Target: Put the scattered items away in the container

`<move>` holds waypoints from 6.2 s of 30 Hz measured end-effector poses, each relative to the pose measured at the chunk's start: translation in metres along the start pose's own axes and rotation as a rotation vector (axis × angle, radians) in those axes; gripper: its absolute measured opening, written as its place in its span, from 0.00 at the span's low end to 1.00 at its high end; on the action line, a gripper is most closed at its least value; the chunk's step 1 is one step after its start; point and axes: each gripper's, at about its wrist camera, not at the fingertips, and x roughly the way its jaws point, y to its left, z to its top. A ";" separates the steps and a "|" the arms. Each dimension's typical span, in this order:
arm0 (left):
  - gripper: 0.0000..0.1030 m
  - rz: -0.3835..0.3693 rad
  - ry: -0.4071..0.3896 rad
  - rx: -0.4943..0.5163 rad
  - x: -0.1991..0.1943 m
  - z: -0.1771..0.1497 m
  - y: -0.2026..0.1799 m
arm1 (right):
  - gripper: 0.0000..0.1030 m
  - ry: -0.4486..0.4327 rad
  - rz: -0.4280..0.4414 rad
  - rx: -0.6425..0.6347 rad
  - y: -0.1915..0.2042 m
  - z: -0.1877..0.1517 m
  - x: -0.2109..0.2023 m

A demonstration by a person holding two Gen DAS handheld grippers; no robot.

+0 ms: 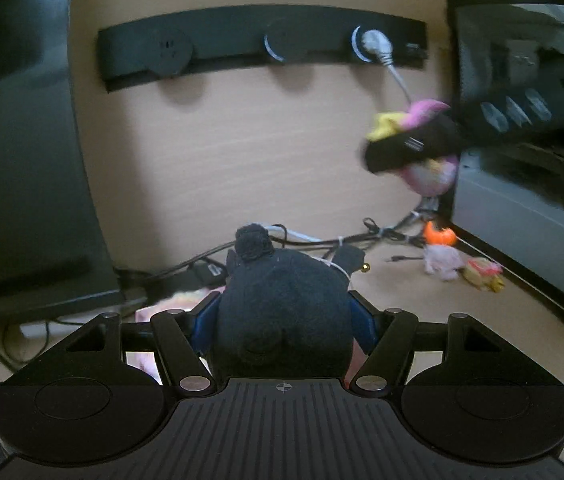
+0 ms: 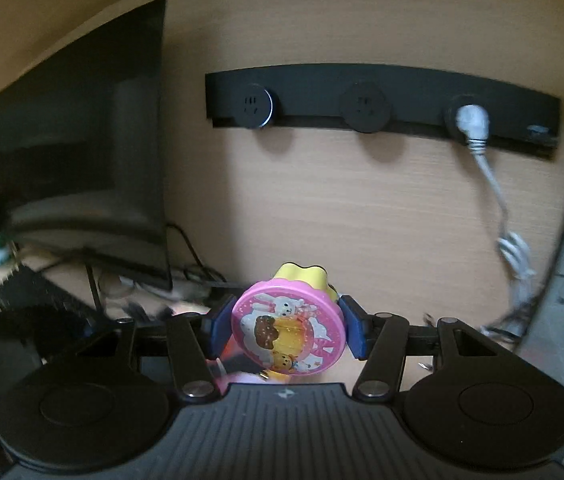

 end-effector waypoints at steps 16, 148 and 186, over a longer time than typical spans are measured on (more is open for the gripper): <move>0.83 -0.113 0.157 -0.038 0.013 -0.027 -0.003 | 0.79 0.070 -0.029 0.181 -0.055 -0.022 0.070; 0.93 -0.407 0.320 0.303 0.010 -0.076 -0.157 | 0.53 0.219 -0.122 0.216 -0.094 -0.171 -0.032; 0.30 -0.059 0.442 -0.033 -0.026 -0.084 -0.062 | 0.70 0.161 -0.558 0.073 -0.137 -0.122 0.129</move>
